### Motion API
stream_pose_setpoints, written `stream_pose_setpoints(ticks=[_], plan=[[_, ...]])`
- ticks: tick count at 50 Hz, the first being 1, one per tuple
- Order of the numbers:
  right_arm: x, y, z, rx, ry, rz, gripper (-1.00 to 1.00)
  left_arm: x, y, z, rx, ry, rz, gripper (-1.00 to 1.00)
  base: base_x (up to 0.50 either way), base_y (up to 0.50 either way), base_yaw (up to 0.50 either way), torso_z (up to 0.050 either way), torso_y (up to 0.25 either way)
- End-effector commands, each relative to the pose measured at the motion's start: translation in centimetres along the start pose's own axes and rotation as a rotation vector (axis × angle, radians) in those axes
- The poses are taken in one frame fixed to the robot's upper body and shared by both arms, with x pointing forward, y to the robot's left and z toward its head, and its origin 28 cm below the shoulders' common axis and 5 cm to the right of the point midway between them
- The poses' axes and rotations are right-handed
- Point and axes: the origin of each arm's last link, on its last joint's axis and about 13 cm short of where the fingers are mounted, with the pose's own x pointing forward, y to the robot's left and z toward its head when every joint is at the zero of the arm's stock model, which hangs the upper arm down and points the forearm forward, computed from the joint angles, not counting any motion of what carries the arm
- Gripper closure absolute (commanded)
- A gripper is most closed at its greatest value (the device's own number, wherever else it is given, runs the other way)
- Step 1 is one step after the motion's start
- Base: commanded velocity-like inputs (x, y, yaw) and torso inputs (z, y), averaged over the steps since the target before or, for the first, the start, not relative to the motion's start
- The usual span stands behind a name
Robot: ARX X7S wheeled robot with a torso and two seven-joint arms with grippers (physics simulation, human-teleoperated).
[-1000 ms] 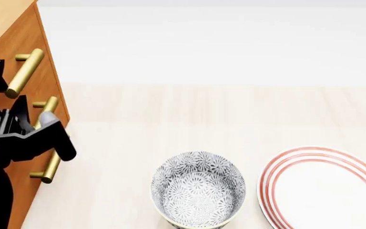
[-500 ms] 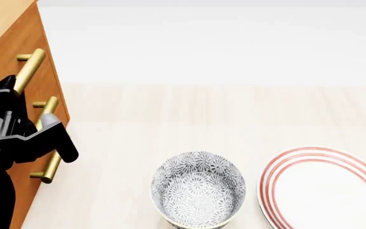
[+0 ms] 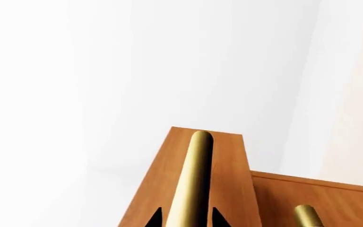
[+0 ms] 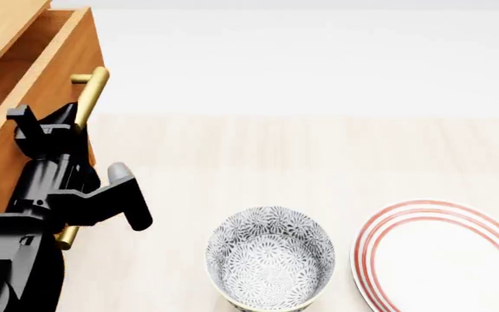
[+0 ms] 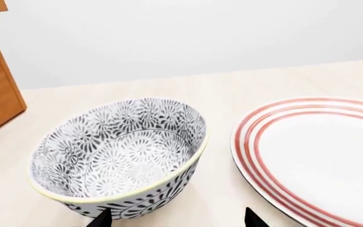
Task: Open the top drawer of the cabinet.
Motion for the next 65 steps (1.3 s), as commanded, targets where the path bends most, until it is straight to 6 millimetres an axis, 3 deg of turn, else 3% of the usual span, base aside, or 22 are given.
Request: stream_pose_setpoints(ticks=[1,13,25,26,35,45,52,54,60,65], plan=[[0.1,0.1,0.0,0.01,-0.005,0.012,-1.0,0.5,1.4,4.9,-0.064,-0.152,-0.004,1.0,0.0,0.0,-0.01,0.0,0.0],[0.1,0.1,0.0,0.015,-0.001,0.012,-1.0,-0.2,1.7,7.5,-0.052,-0.249,-0.004,1.0,0.0,0.0,0.0,0.0,0.0],[0.2,0.0,0.1,0.02,0.0,0.003,-1.0,-0.5,1.4,7.7,-0.052,-0.265,-0.01,1.0,0.0,0.0,0.0,0.0,0.0],[0.2,0.0,0.1,0.021,0.001,0.003,-1.0,-0.5,1.4,7.8,-0.052,-0.264,-0.009,-1.0,-0.01,0.0,0.0,0.0,0.01],[0.4,-0.1,0.0,0.034,0.017,-0.003,-1.0,-0.7,1.8,8.0,-0.062,-0.264,-0.006,-1.0,0.0,0.0,0.0,0.0,0.0],[0.2,0.0,0.0,0.034,0.02,0.003,-1.0,-3.0,3.6,11.1,-0.221,-0.373,-0.004,-1.0,0.0,0.0,0.0,0.0,0.0],[0.2,0.0,0.0,0.033,0.022,0.007,-1.0,-4.3,4.6,12.2,-0.267,-0.431,0.012,-1.0,0.0,0.0,0.0,0.0,0.0],[0.2,0.0,0.0,0.033,0.023,0.006,-1.0,-4.9,5.1,12.4,-0.341,-0.444,-0.031,-1.0,0.0,0.0,0.0,0.0,0.0],[0.2,0.0,-0.1,0.033,0.026,0.009,-1.0,-5.7,6.8,12.8,-0.424,-0.456,0.028,-1.0,0.0,0.0,0.0,0.0,0.0],[0.2,0.0,-0.2,0.033,0.029,0.008,-1.0,-5.9,9.0,12.4,-0.594,-0.392,0.086,-1.0,0.0,0.0,0.0,0.0,0.0]])
